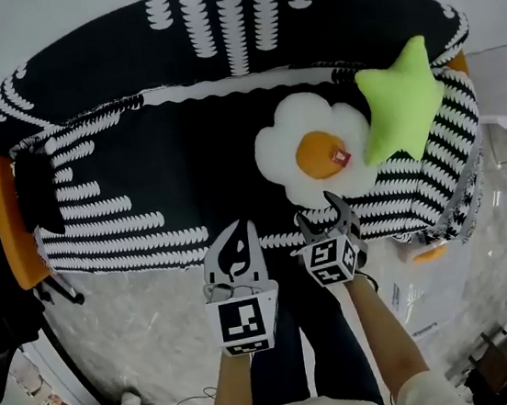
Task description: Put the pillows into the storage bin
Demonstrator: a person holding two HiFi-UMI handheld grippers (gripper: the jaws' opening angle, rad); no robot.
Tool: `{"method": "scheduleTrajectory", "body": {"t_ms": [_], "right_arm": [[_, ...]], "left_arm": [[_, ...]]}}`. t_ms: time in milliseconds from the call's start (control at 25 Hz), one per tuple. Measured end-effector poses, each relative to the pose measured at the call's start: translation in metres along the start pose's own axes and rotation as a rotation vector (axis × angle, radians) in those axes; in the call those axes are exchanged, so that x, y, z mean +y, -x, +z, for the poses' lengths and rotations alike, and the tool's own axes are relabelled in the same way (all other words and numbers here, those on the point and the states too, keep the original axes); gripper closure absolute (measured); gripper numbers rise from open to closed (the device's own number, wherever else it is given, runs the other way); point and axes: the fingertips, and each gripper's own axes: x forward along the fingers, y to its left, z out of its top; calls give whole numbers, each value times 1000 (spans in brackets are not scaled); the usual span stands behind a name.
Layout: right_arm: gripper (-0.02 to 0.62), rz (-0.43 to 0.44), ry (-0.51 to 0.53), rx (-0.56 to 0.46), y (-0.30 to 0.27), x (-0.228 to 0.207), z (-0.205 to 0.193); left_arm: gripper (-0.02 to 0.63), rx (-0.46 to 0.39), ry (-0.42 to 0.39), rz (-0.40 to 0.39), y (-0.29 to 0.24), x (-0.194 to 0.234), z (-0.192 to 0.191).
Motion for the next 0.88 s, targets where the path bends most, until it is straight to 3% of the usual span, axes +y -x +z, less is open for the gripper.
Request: {"method": "scheduleTrajectory", "body": {"t_ms": [360,640,880], "right_arm": [[267,-11,102,88,-55,6,-47],[296,-123,282,131,-76,-13,-71],[338,-130,233,117,-79,-6,-68]], "left_arm": [[592,73,22,-22,-22,-5,-55],[592,117,34,-24,-36,-18,-81],[592,124,44,-22,-32,-11,-93]]}}
